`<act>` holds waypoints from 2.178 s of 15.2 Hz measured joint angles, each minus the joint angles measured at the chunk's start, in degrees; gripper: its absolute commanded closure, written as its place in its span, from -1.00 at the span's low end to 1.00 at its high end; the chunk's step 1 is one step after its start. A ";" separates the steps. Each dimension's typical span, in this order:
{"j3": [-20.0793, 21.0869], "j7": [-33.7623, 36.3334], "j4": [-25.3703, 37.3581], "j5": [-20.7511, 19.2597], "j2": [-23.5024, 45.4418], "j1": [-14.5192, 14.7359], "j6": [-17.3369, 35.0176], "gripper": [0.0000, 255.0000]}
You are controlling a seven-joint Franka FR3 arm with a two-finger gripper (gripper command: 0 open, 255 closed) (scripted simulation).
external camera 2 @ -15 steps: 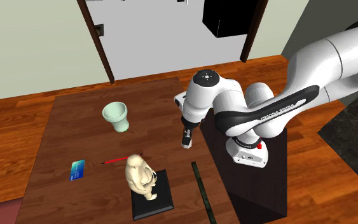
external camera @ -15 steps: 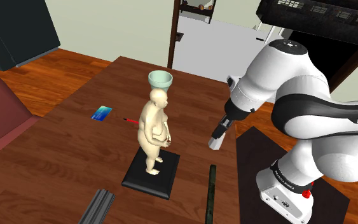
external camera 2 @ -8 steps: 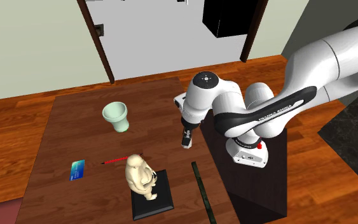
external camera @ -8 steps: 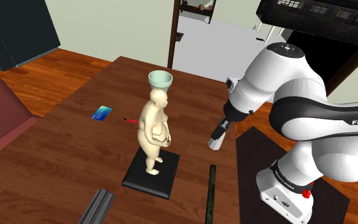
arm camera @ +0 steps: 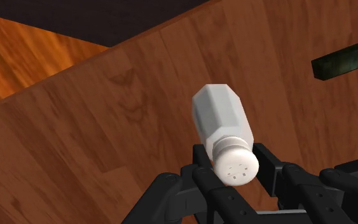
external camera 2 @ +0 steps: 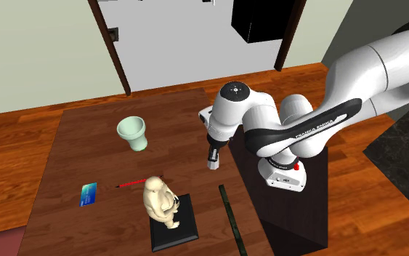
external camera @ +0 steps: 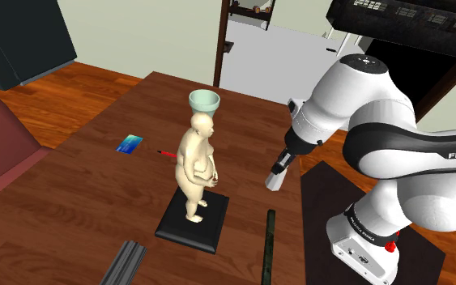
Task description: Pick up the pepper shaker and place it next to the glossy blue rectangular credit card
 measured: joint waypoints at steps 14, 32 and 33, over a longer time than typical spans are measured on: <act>-2.44 -0.88 5.29 -1.76 -5.08 -0.51 -10.22 1.00; -5.73 -2.03 18.05 -4.68 -6.83 -2.23 -24.56 1.00; -5.80 -2.00 19.01 -4.79 -6.62 -2.32 -25.30 1.00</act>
